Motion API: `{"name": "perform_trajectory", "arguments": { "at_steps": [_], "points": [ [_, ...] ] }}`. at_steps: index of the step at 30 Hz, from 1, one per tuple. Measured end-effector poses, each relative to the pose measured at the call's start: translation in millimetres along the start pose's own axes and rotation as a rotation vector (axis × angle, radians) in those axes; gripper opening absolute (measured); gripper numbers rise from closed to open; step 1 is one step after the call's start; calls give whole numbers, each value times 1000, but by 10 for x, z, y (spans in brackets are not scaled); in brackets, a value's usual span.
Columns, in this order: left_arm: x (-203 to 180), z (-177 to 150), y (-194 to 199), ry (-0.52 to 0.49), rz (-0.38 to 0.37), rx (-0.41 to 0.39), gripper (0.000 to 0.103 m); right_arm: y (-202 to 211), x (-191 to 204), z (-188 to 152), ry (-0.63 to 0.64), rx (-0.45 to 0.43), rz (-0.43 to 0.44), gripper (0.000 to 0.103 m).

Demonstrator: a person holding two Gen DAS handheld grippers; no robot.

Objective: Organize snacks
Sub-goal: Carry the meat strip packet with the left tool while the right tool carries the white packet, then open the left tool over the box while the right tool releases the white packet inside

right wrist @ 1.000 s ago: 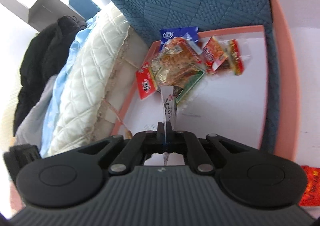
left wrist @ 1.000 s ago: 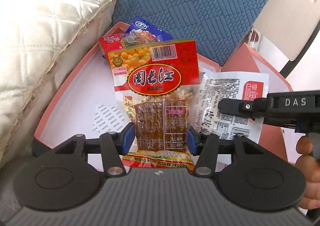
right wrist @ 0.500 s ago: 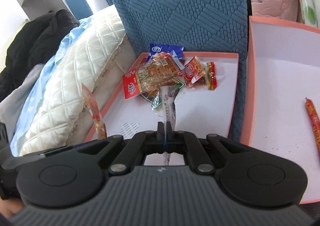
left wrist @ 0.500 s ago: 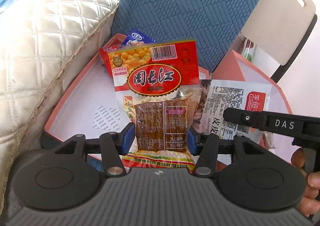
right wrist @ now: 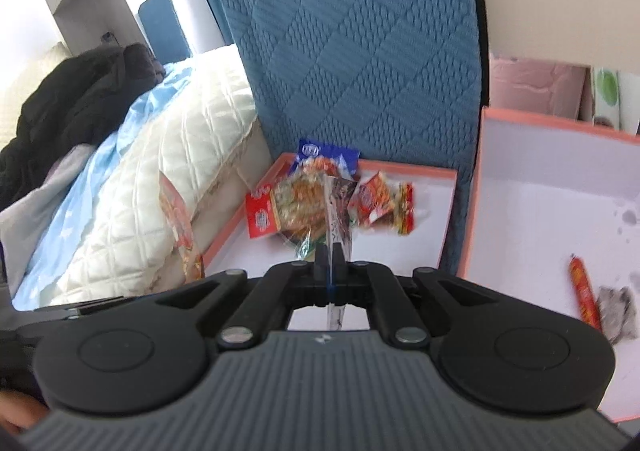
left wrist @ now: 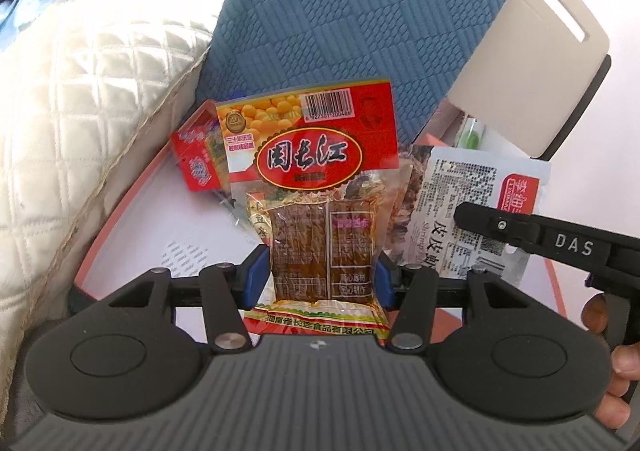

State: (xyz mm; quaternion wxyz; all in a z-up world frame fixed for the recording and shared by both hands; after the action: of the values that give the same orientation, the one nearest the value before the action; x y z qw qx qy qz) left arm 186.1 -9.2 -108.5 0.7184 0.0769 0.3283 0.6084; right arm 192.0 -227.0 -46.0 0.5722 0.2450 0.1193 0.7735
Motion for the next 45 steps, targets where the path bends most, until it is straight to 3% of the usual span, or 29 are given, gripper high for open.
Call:
{"name": "perform_trajectory", "arguments": {
  "at_steps": [11, 18, 32, 36, 42, 45],
  "points": [
    [-414, 314, 132, -46, -33, -56, 58, 300, -51, 428, 65, -104, -26, 4],
    [-525, 379, 73, -39, -52, -43, 59, 289, -74, 462, 110, -98, -52, 4],
    [-1491, 581, -151, -139, -179, -39, 59, 725, -673, 918, 86, -192, -146, 4],
    [-1764, 462, -301, -147, -215, 9, 59, 777, -938, 921, 77, -174, -186, 4],
    [-2091, 184, -648, -170, -264, 96, 59, 764, -1384, 679, 33, -73, -253, 4],
    [-2213, 46, -808, -215, -246, 139, 59, 703, -1554, 519, 12, -21, -287, 4]
  ]
}}
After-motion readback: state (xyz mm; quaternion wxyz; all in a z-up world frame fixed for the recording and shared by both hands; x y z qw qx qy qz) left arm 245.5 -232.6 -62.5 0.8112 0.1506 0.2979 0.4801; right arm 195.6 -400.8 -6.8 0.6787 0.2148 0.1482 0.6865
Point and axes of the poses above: each gripper's, at about its wrist camera, not at the fingertips, and y roughly against the way its jaws point, x to its left, z to its top, the point moved 1 cm from there along -y, roughly the way its jaws point, and after that the axes turned 14 degrees about -x, right-handed, at the moved point
